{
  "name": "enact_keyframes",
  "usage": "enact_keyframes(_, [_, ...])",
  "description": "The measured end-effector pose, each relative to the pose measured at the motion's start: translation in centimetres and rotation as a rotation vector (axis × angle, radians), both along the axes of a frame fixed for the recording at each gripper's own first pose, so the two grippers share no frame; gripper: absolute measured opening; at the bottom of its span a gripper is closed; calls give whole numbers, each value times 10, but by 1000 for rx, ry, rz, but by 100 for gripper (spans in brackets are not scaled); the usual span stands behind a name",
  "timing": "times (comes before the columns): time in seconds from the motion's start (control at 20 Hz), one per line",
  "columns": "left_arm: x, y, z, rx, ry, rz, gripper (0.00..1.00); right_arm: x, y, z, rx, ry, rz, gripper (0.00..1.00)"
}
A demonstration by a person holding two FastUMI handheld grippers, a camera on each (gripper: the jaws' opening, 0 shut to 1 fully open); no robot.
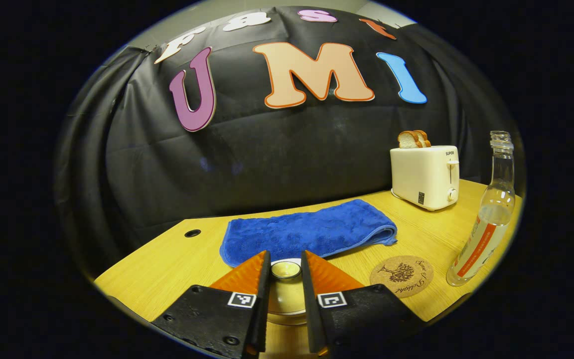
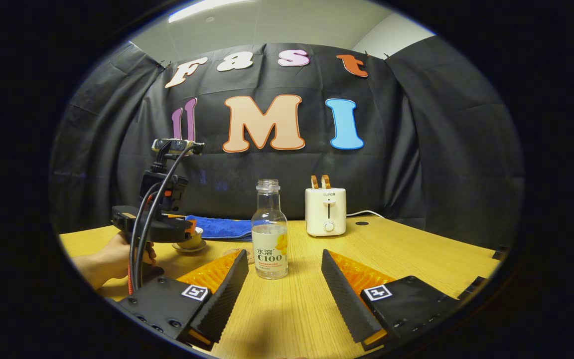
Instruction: Open the teacup lid with one hand, grasp the water bottle and pour water into the teacup with the other hand; after pouring, place the water bottle on the coaster and then close the teacup lid.
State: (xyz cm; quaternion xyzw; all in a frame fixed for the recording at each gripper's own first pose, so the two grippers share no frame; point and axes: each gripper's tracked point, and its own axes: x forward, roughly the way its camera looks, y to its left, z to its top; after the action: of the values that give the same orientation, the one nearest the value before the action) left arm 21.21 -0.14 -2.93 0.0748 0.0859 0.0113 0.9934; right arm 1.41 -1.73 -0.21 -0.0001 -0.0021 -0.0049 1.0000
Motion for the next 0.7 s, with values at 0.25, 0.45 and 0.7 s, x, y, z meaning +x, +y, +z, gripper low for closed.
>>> enact_keyframes(0.25, [-2, 2, 2, -17, -5, 2, 26, 0, 0, 1, 0, -1, 0, 96])
enact_keyframes(0.45, [-7, 5, 6, -61, -36, 8, 23, 0, 0, 0, -1, -1, 1, 96])
enact_keyframes(0.7, [-15, 0, 18, -62, -115, -28, 21, 1, 1, 0, -1, -1, 10, 96])
